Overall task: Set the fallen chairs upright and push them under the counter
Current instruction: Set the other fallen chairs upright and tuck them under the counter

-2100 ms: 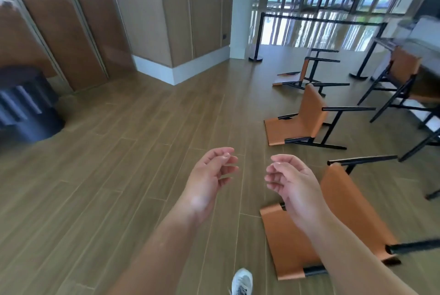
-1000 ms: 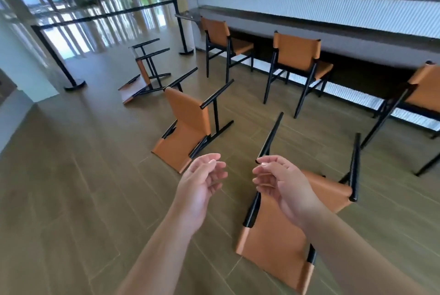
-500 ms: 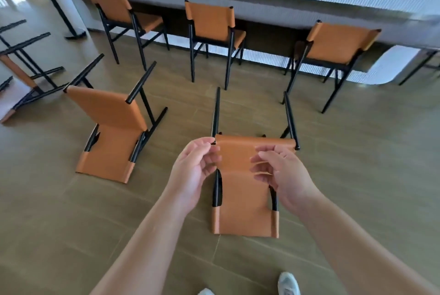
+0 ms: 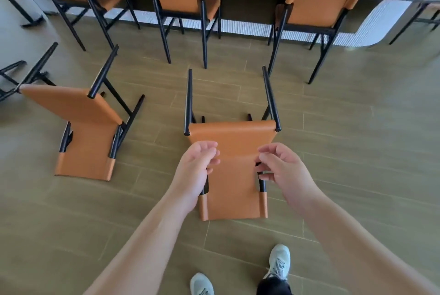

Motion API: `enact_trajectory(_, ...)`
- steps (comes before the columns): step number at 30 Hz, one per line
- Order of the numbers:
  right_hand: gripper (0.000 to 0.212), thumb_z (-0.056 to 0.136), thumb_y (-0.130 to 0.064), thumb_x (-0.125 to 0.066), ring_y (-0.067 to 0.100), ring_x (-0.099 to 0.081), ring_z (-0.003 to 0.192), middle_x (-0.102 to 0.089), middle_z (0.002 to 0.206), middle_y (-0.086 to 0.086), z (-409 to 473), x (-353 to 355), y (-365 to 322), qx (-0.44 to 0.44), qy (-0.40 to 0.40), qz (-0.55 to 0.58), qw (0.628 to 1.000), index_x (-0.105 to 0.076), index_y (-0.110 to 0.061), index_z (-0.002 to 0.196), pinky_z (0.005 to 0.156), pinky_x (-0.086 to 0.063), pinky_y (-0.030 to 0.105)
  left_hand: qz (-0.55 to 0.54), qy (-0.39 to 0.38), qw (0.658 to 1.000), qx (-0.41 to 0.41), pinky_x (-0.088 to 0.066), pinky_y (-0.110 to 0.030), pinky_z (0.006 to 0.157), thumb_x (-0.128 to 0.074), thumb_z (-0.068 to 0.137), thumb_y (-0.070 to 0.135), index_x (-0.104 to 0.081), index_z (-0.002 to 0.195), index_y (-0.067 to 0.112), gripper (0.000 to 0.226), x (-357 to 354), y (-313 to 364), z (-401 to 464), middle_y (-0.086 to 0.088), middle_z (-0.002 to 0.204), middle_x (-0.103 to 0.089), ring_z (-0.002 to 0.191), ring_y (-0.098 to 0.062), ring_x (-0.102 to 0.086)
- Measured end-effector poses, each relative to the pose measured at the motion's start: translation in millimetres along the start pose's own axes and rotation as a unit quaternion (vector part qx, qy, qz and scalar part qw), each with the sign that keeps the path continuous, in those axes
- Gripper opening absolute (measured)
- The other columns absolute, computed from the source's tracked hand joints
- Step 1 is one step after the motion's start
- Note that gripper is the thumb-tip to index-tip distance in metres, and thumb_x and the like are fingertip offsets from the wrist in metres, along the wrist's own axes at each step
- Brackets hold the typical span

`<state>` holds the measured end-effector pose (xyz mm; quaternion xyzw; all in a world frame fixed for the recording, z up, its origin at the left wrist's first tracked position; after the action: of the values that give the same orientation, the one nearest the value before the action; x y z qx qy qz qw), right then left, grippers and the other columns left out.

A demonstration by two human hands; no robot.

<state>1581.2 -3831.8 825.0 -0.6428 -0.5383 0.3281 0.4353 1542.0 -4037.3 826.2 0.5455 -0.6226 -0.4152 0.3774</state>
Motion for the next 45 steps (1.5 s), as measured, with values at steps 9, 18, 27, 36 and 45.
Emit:
enact_trajectory(9,0.012,0.093,-0.027,-0.058,0.014,-0.067,0.09,-0.066,0.101,-0.004,93,40,71,-0.042,-0.059,-0.126,0.989,-0.06,-0.034,0.102,0.082,-0.057,0.037,0.094,0.017,0.994,0.052,-0.048,-0.026,0.079,-0.054,0.083,0.043,-0.063,0.107,0.038,0.027,-52,-67,70,0.012,0.104,-0.069,0.094,0.001,-0.065)
enact_trajectory(18,0.013,0.093,-0.024,-0.056,-0.004,-0.052,0.056,-0.062,0.094,-0.01,176,31,215,-0.079,-0.037,-0.189,0.978,-0.057,-0.035,0.1,0.049,-0.04,0.013,0.169,-0.035,0.981,0.085,-0.041,-0.002,0.06,-0.052,0.096,0.035,-0.056,0.114,0.04,0.019,-62,-205,162,0.013,0.112,-0.06,0.087,0.008,-0.059)
enact_trajectory(27,0.037,0.088,-0.03,-0.054,-0.002,-0.051,0.085,-0.046,0.123,-0.015,285,-8,463,-0.088,-0.091,-0.352,0.927,-0.049,-0.033,0.125,0.07,-0.043,0.023,0.249,-0.036,0.962,0.104,-0.044,-0.024,0.071,-0.051,0.096,0.035,-0.058,0.107,0.04,0.015,-63,-443,253,0.018,0.103,-0.061,0.083,-0.007,-0.059)
enact_trajectory(36,0.055,0.086,-0.032,-0.051,0.026,-0.039,0.122,-0.034,0.128,0.0,354,-16,690,-0.037,-0.194,-0.575,0.794,-0.034,-0.026,0.138,0.084,-0.042,0.036,0.434,-0.094,0.894,0.062,-0.041,-0.023,0.097,-0.051,0.097,0.038,-0.045,0.127,0.04,0.031,-55,-694,320,0.019,0.134,-0.045,0.116,0.0,-0.048)
enact_trajectory(45,0.063,0.081,-0.012,-0.05,0.033,-0.028,0.133,-0.02,0.148,0.014,370,5,764,0.031,-0.231,-0.708,0.667,-0.029,-0.02,0.141,0.104,-0.036,0.044,0.653,-0.222,0.723,-0.039,-0.026,-0.036,0.115,-0.049,0.092,0.042,-0.02,0.152,0.033,0.067,-62,-795,337,0.008,0.161,-0.015,0.148,-0.015,-0.016)
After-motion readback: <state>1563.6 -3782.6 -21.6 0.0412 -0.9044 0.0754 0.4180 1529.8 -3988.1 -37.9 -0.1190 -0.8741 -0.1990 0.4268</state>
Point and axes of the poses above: each hand's wrist, its own z-axis towards the middle knuckle, its own x-axis out of the back of the hand, y = z × x, the point moved 6 cm from there along z, towards the middle knuckle
